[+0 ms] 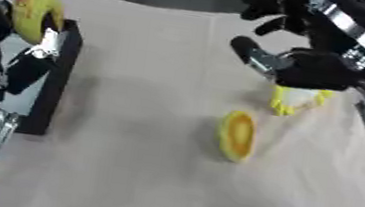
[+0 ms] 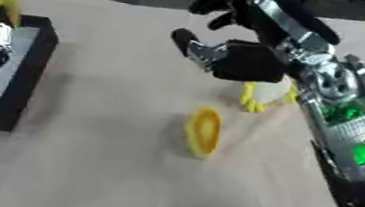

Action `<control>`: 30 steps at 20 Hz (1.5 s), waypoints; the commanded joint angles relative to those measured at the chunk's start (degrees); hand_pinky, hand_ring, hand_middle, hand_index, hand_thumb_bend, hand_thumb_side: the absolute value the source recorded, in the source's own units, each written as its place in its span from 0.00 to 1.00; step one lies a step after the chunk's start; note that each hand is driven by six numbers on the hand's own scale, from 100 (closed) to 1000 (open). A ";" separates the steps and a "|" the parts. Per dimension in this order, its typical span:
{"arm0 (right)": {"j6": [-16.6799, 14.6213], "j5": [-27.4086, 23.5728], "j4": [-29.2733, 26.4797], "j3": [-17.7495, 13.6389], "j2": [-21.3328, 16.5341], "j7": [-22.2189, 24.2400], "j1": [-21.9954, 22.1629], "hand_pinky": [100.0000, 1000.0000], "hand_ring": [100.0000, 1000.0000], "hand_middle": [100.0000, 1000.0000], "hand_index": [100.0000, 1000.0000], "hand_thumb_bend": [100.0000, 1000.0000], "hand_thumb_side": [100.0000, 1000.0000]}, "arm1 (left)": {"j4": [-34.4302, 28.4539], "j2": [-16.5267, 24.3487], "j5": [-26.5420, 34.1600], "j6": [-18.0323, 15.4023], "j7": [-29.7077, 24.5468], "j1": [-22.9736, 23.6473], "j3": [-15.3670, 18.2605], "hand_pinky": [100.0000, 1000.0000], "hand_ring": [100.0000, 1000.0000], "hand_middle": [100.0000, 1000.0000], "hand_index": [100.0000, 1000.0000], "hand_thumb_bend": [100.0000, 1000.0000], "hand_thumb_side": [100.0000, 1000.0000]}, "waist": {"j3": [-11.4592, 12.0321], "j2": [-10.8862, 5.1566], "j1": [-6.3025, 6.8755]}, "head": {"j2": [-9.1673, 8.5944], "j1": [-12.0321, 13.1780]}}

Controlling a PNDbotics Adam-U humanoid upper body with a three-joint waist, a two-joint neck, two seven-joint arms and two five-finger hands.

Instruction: Pick up the objects with one hand, pass them to the other hand, and then place them into the box on the other side of the table.

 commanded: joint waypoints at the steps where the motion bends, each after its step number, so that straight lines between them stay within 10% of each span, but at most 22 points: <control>1: 0.45 -0.48 -1.19 -2.77 -4.04 -2.78 0.18 0.72 0.78 0.63 0.75 0.37 0.15 | -0.16 3.84 0.27 2.67 -0.53 -0.55 1.95 0.40 0.63 0.32 0.40 0.00 0.01 | -0.05 -1.47 0.25 | -0.45 2.42; 17: 3.03 -2.07 -1.19 -9.13 -7.29 -11.29 3.93 0.72 0.77 0.62 0.75 0.37 0.15 | 6.97 6.13 -7.52 22.29 -10.32 -2.34 6.71 0.59 0.85 0.54 0.61 0.01 0.00 | -0.35 -1.22 0.31 | -1.65 4.28; 21: 3.22 -2.25 -1.19 -9.66 -7.20 -12.06 4.25 0.72 0.77 0.62 0.75 0.37 0.15 | 7.25 5.68 -10.40 27.08 -14.43 -2.30 6.80 0.73 1.00 0.70 0.74 0.20 0.12 | -0.36 -1.16 0.24 | -1.63 4.24; 30: 3.45 -2.39 -1.19 -10.48 -7.38 -13.00 4.96 0.72 0.77 0.62 0.75 0.37 0.15 | 5.95 4.76 -15.14 30.22 -22.82 -2.39 7.87 0.82 1.00 0.81 0.85 0.51 0.28 | -0.42 -1.12 0.13 | -1.78 4.38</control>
